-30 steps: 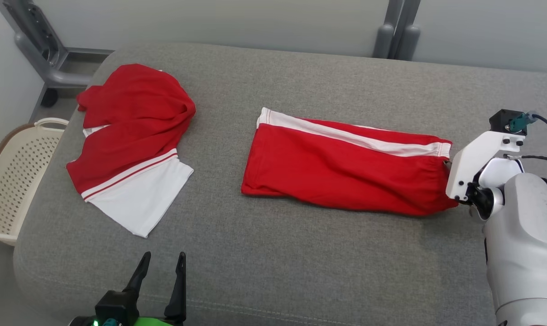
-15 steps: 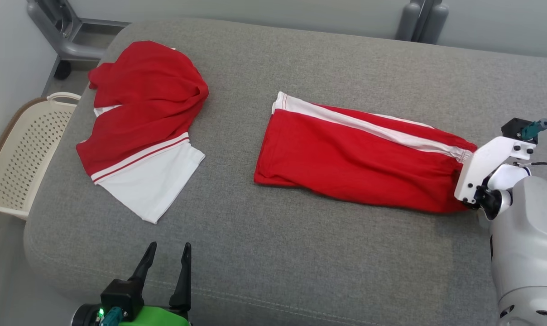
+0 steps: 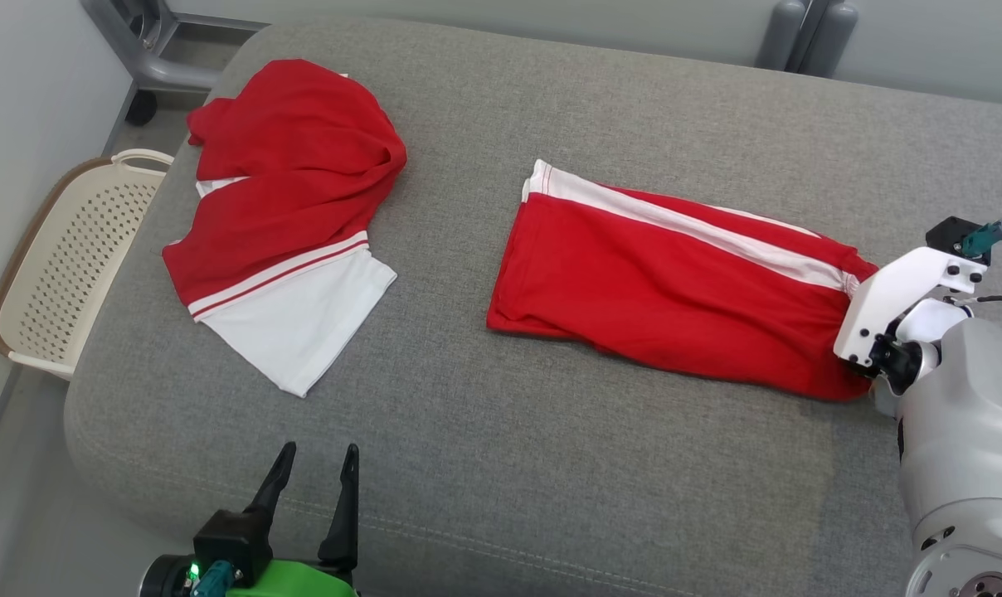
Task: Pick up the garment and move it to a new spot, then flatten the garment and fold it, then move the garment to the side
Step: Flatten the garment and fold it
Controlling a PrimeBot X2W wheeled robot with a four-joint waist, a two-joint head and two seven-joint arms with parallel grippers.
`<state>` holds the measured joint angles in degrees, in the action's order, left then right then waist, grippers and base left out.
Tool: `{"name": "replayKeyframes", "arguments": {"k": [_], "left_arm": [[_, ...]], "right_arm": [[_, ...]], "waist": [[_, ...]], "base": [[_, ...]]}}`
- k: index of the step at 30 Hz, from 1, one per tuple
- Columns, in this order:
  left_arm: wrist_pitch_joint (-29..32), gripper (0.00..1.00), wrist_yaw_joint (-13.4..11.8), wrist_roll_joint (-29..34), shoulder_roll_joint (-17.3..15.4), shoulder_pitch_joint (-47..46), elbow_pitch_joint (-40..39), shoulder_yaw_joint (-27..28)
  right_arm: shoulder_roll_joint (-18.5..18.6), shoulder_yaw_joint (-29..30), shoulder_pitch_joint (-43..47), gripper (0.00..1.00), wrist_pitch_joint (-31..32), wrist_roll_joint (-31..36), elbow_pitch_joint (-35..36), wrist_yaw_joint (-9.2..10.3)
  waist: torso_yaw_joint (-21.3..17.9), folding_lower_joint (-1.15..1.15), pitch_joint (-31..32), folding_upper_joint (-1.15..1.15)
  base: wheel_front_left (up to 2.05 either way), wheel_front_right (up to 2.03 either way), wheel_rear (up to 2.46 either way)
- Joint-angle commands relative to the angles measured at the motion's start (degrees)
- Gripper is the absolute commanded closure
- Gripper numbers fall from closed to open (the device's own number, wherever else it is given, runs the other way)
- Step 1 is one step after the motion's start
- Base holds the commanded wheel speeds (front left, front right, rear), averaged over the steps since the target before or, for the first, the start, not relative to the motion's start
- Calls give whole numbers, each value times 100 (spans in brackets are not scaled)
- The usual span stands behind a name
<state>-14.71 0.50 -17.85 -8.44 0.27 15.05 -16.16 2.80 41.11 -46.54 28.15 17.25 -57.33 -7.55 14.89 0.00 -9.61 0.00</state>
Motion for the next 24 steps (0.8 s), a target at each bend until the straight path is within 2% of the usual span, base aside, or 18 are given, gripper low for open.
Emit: {"name": "replayKeyframes", "arguments": {"k": [1,10,16,24], "left_arm": [[-14,0,-23,-19,-18,-73,-10,5],[28,0,-48,-80,-55,-32,-22,-15],[52,0,-87,-90,-67,-43,-60,-53],[70,0,-106,-105,-91,-23,-86,-108]], "right_arm": [[18,45,47,100,7,63,-85,13],[39,618,84,100,-14,928,231,16],[68,915,191,100,239,1545,983,13],[190,1098,197,100,495,1892,1654,13]], "waist": [[4,0,-1,0],[-66,0,105,0],[-84,0,168,0],[-74,0,230,0]], "base": [[0,0,0],[0,0,0],[0,0,0],[0,0,0]]}}
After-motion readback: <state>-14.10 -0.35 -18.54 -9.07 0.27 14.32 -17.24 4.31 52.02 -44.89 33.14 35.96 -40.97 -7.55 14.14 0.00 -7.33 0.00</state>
